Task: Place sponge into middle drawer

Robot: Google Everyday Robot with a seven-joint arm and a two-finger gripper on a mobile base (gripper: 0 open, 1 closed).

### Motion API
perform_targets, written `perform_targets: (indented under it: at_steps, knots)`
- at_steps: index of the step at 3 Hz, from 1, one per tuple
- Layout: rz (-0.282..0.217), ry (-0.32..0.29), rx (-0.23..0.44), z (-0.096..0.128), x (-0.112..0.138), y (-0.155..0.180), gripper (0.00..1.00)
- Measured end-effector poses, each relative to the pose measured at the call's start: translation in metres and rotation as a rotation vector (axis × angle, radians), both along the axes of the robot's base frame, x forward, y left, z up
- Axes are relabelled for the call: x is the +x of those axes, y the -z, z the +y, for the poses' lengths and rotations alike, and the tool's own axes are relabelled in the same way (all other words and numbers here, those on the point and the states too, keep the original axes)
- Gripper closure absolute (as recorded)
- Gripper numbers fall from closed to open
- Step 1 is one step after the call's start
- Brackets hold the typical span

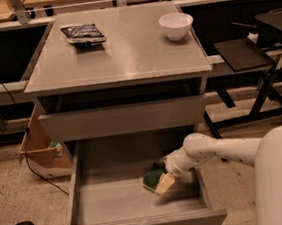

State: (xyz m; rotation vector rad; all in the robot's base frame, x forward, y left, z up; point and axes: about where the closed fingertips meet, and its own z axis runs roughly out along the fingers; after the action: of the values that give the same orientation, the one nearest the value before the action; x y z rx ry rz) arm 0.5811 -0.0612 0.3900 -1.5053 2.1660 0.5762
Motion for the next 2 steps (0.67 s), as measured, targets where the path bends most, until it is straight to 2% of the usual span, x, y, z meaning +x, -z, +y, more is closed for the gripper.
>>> perform_targets:
  at_steps: [1, 2]
  knots:
    - [-0.013, -0.008, 0.013, 0.002, 0.000, -0.007, 0.00]
    - [-0.033, -0.013, 0.025, -0.008, -0.008, -0.019, 0.00]
